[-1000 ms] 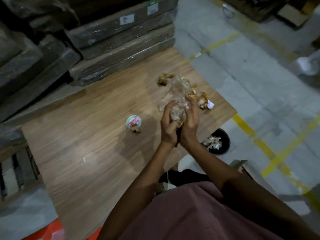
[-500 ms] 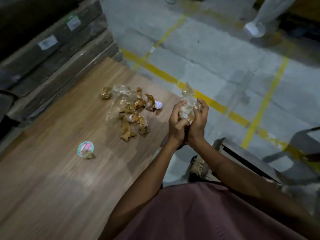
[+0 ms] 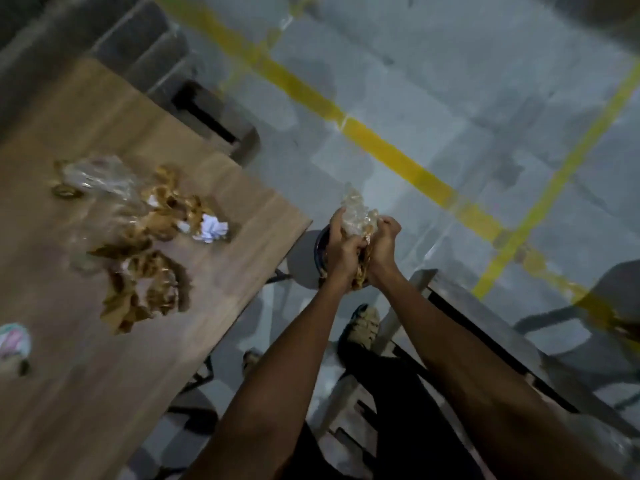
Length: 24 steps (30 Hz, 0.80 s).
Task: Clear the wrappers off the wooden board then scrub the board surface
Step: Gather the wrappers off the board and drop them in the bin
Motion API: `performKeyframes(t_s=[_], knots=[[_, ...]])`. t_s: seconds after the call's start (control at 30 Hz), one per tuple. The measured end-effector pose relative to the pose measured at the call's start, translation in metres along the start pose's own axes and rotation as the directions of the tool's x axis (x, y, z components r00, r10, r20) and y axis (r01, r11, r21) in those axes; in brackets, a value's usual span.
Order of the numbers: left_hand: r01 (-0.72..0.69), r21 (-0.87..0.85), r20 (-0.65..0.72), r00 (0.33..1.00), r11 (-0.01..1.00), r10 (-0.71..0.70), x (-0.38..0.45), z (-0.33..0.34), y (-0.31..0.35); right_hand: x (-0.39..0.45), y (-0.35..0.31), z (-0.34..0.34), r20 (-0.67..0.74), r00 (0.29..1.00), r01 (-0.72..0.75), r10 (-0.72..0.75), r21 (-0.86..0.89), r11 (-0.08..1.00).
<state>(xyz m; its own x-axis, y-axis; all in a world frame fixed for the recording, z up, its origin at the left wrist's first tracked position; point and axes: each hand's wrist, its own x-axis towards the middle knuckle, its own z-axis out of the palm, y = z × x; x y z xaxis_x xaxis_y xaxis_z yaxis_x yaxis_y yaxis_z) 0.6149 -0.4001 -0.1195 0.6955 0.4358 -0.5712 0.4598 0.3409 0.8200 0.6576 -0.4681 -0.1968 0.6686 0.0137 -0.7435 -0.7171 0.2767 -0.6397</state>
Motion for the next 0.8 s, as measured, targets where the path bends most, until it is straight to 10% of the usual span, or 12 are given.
performKeyframes(t_s=[0.43, 0.8], knots=[[0.329, 0.131, -0.127, 0.941, 0.935, -0.313, 0.188, 0.0, -0.21, 0.202, 0.112, -0.065, -0.082, 0.997, -0.009, 0.001, -0.097, 0.995], [0.278, 0.319, -0.138, 0.959, 0.906, -0.246, 0.169, -0.014, -0.181, 0.168, 0.105, -0.042, -0.117, 0.993, -0.004, -0.021, -0.212, 0.977]])
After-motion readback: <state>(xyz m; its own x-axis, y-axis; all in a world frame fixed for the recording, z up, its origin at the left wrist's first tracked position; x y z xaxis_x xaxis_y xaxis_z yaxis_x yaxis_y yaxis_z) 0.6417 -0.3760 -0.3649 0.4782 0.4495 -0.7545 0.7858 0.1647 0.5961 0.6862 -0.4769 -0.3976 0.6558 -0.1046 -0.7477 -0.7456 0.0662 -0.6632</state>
